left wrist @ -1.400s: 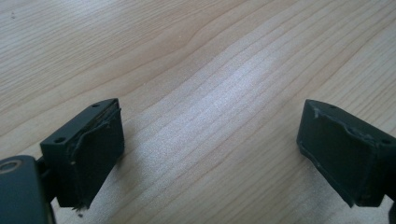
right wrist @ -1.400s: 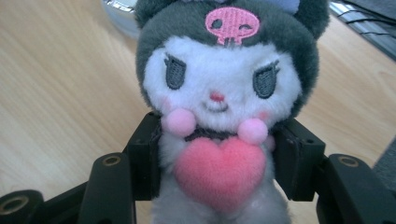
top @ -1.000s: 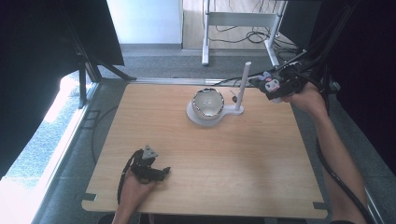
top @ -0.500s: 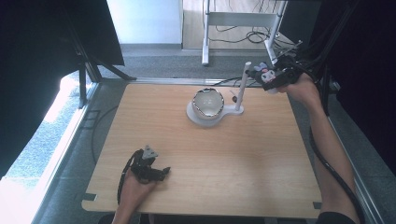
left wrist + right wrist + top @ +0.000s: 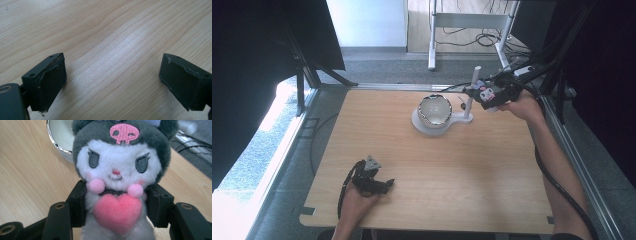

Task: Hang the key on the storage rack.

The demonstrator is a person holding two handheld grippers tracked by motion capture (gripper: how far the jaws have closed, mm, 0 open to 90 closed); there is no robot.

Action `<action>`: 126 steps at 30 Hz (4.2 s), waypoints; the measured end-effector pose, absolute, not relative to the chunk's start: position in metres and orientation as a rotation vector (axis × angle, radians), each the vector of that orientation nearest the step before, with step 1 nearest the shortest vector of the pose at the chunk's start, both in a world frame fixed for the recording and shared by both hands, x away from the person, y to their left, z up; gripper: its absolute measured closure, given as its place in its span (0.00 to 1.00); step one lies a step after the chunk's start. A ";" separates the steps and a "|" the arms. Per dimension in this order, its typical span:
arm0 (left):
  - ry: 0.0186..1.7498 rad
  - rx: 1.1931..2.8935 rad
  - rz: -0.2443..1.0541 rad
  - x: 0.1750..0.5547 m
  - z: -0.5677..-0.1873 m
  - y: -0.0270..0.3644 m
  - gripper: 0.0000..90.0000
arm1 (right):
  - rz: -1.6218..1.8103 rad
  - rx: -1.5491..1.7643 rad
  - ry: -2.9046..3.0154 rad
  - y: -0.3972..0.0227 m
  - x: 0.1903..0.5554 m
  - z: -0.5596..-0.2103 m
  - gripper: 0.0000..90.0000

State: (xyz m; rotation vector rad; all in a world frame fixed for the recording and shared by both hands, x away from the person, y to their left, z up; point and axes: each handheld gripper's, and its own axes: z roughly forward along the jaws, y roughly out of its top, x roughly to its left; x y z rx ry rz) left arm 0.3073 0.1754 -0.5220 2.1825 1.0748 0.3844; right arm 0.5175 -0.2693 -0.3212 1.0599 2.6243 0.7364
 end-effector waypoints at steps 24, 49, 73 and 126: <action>1.079 2.181 0.381 0.307 -0.522 0.175 0.08 | 0.680 1.177 2.585 -0.281 0.537 -0.388 0.44; 1.078 2.181 0.382 0.307 -0.522 0.175 0.08 | 0.710 1.013 2.579 -0.267 0.510 -0.400 0.11; 1.076 2.179 0.382 0.307 -0.522 0.175 0.09 | 0.774 0.931 2.559 -0.277 0.451 -0.396 0.01; 1.076 2.178 0.381 0.307 -0.522 0.175 0.09 | 0.894 0.748 2.577 -0.261 0.327 -0.413 0.00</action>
